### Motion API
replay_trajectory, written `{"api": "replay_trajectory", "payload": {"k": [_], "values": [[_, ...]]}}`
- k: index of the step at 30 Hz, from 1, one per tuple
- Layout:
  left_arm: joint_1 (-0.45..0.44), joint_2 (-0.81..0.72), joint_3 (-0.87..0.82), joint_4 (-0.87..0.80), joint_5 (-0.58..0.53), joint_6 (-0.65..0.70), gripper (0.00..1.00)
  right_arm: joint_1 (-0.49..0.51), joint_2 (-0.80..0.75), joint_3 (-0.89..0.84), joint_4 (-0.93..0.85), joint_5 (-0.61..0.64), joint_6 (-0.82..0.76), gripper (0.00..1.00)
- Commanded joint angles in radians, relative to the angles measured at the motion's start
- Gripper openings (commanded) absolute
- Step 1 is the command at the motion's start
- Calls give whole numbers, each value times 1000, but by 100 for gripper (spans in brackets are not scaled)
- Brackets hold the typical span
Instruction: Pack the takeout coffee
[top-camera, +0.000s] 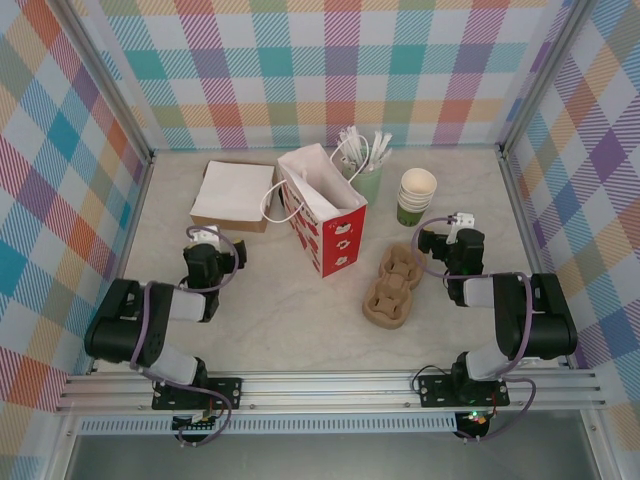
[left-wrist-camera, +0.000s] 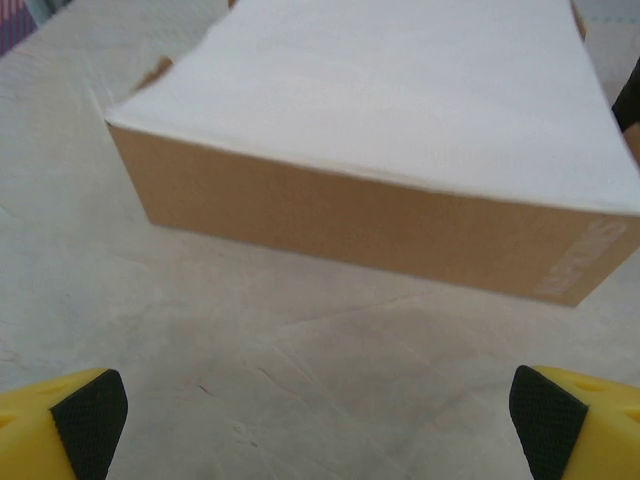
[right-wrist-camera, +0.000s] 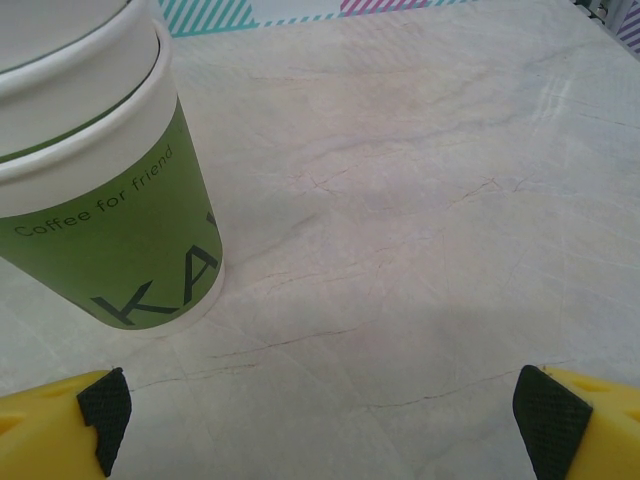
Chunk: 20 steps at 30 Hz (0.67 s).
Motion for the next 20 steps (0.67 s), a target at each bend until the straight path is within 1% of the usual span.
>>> {"api": "replay_trajectory", "payload": {"k": [1, 2, 3, 4, 20], "values": [[17, 6, 45, 28, 0, 9, 100, -4, 1, -1, 51, -18, -13, 100], [18, 25, 65, 19, -21, 2, 100, -3, 1, -1, 51, -18, -13, 100], [19, 18, 101, -70, -47, -13, 100, -3, 1, 0, 50, -18, -13, 100], [21, 23, 89, -30, -48, -12, 100, -3, 0, 0, 50, -18, -13, 100], [22, 21, 91, -43, -45, -12, 100, -2, 1, 2, 47, -21, -15, 100]]}}
